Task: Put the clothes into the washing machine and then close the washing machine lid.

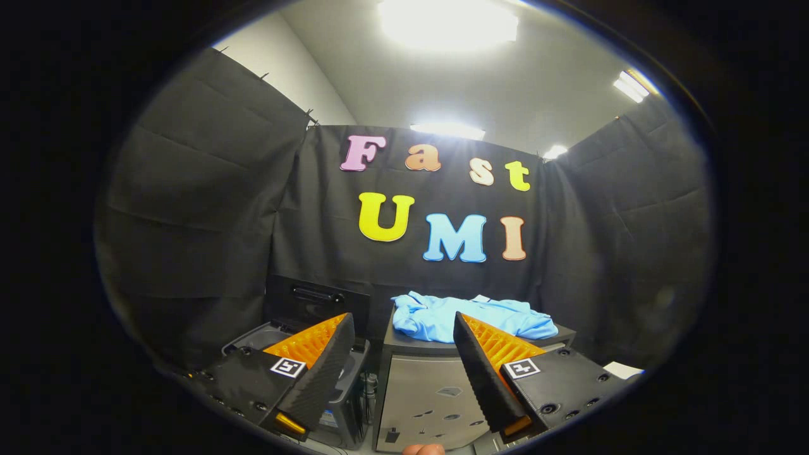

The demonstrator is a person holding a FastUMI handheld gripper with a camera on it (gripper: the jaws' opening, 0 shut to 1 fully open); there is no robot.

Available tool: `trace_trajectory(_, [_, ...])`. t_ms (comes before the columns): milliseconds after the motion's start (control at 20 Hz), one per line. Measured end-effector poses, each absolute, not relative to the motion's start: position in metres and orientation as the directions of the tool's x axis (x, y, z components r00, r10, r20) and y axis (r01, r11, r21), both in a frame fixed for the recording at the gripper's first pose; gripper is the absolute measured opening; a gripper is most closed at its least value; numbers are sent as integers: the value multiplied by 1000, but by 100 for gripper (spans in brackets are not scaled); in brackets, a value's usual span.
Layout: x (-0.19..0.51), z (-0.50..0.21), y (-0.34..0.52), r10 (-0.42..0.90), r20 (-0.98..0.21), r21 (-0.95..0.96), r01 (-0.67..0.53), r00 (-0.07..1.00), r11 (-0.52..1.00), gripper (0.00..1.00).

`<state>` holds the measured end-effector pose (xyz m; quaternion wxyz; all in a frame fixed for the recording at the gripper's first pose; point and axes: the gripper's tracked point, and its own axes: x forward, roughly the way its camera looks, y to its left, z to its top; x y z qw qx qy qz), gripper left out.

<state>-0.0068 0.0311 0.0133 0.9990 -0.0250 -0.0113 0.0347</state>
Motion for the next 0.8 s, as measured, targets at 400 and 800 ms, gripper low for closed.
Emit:
trace_trajectory(400, [-6,12,31,70,18,-48,-69,997,996,98])
trace_trajectory(800, [0,17,27,64,17,-45,-64,998,997,98])
